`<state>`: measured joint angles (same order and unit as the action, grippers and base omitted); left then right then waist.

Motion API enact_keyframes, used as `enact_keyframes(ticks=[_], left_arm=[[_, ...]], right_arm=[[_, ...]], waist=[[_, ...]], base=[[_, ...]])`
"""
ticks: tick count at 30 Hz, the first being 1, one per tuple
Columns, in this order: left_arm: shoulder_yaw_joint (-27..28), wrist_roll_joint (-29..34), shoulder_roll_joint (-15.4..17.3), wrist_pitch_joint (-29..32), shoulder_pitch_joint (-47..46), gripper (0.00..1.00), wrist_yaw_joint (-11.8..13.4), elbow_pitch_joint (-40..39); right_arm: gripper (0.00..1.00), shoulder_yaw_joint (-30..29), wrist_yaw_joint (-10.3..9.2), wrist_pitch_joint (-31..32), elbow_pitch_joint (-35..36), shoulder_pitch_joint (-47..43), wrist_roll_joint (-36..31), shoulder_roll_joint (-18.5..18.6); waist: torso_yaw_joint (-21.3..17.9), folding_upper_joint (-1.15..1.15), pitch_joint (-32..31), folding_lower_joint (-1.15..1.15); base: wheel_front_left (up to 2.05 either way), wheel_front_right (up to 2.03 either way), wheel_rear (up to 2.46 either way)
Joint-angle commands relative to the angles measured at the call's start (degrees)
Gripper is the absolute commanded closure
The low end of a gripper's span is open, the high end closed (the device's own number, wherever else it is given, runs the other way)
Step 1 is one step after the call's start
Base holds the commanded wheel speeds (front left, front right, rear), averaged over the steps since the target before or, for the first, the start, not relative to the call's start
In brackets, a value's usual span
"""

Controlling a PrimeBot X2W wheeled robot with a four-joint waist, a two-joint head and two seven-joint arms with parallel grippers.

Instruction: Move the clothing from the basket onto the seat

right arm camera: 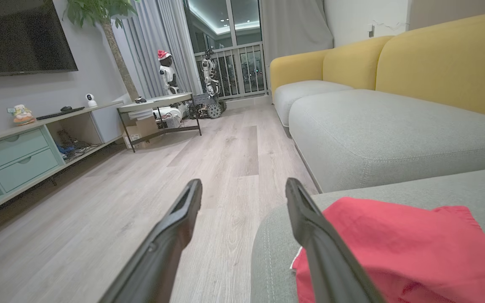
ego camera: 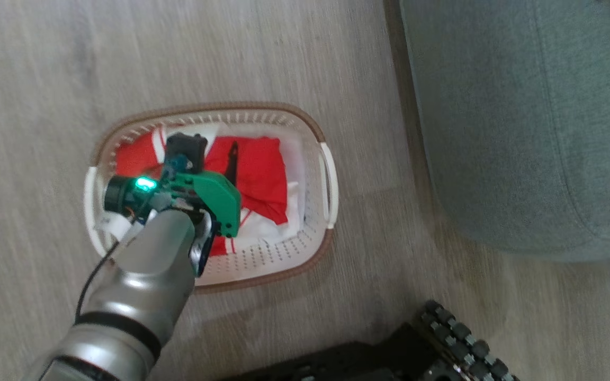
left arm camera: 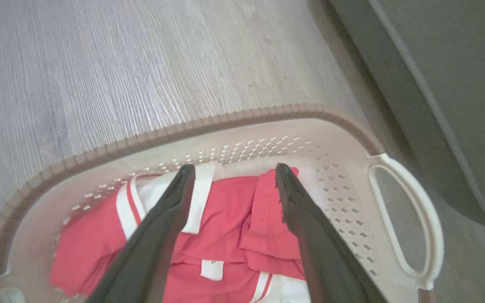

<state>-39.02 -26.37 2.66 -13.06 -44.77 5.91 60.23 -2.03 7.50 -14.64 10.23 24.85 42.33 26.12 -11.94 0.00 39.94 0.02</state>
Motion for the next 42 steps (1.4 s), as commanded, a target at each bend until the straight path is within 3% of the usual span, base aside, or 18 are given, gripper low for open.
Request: enact_keyframes(ticks=[1,10,18,29,30,31,32,42], left_arm=[[0.28,-1.04,0.22,0.25,-0.58,0.00,0.44,0.41],[-2.39,-5.16,0.22,4.46,-6.87,0.00,1.97,9.47],[-2.35,-6.87,0.34,7.88,-10.92,0.00,2.41,12.67],[-3.80,-6.96,0.77,18.11,-12.48,0.00,3.17,13.62],[-3.91,-6.95,0.75,18.03,-12.54,0.26,3.17,13.63],[-3.98,-6.98,0.73,17.85,-12.59,0.78,3.16,13.64],[-4.07,-6.99,0.71,17.63,-12.62,1.00,3.04,13.65],[-4.48,-7.97,0.40,13.29,-10.94,1.00,1.72,13.69]], right_arm=[[0.00,-0.43,-0.01,-0.36,2.07,-0.17,0.45,1.92],[0.00,-2.10,-0.01,-0.36,5.02,4.79,1.23,0.66],[0.00,-3.47,-0.01,-0.36,6.07,6.60,2.01,-1.57],[0.00,-3.65,-0.01,-0.36,6.03,7.40,2.16,-2.88],[0.00,-3.55,-0.01,-0.36,5.98,7.48,2.12,-3.00],[0.00,-3.43,-0.01,-0.36,5.95,7.61,2.08,-3.12],[0.00,-3.38,-0.01,-0.36,5.97,7.75,2.04,-3.26],[0.00,-3.85,-0.01,-0.36,5.28,6.69,1.23,-2.96]], waist=[[-2.12,0.00,3.99,-0.02],[-6.14,0.00,12.16,-0.02],[-8.32,0.00,17.20,-0.02],[-9.34,0.00,19.25,-0.02],[-9.42,0.00,19.20,-0.02],[-9.50,0.00,19.11,-0.02],[-9.59,0.00,19.00,-0.02],[-7.64,0.00,13.85,-0.02]], base=[[0.00,0.00,0.00],[0.00,0.00,0.00],[0.00,0.00,0.00],[0.00,0.00,0.00],[0.00,0.00,0.00],[0.00,0.00,0.00],[0.00,0.00,0.00],[0.00,0.00,0.00]])
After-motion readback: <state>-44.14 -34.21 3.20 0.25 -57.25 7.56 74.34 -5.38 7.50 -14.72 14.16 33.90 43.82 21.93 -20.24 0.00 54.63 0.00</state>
